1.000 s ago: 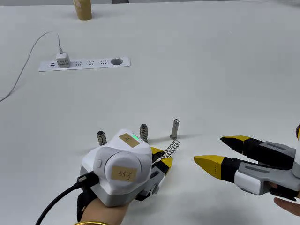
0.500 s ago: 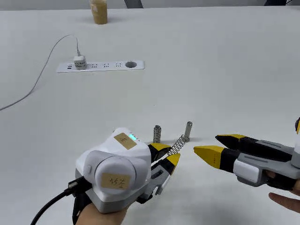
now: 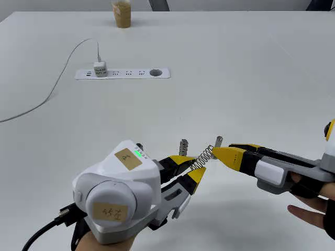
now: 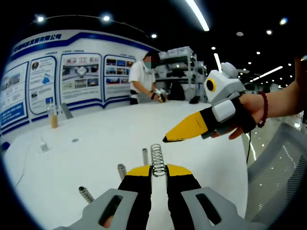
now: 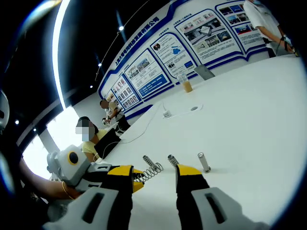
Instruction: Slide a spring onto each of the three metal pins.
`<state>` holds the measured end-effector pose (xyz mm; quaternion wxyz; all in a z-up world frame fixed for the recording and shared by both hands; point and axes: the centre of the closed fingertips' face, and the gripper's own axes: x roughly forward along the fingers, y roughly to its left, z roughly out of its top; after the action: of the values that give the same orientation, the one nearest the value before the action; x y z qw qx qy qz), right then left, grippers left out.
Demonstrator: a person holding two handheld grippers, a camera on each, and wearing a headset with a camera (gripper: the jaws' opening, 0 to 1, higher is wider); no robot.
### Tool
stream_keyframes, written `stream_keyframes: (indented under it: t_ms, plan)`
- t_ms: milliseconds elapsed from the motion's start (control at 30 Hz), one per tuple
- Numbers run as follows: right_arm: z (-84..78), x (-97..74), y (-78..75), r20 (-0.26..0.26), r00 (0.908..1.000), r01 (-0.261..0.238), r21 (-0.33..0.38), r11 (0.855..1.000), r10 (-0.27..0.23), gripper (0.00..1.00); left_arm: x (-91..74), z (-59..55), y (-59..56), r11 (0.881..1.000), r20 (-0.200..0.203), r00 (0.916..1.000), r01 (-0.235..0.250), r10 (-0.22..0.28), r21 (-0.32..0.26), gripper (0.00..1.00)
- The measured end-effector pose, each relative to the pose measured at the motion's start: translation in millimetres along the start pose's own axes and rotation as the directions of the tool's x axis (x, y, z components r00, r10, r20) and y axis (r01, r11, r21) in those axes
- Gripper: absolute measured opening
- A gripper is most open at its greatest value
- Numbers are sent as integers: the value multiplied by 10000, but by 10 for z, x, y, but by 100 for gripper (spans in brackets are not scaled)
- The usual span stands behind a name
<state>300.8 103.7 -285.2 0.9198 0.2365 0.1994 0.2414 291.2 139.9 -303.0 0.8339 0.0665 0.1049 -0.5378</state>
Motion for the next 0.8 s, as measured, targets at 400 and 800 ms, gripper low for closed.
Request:
stream_keyframes:
  t_ms: [400,800]
  plan:
    - [36,79,174,453,9965,-753,1311,9885,699,28,-107,147,-32,9998,791,9966,210,-209,-8,10]
    - [51,120,294,595,9917,-1238,1971,9725,1142,20,-150,284,-73,9988,1347,9899,405,-437,262,10]
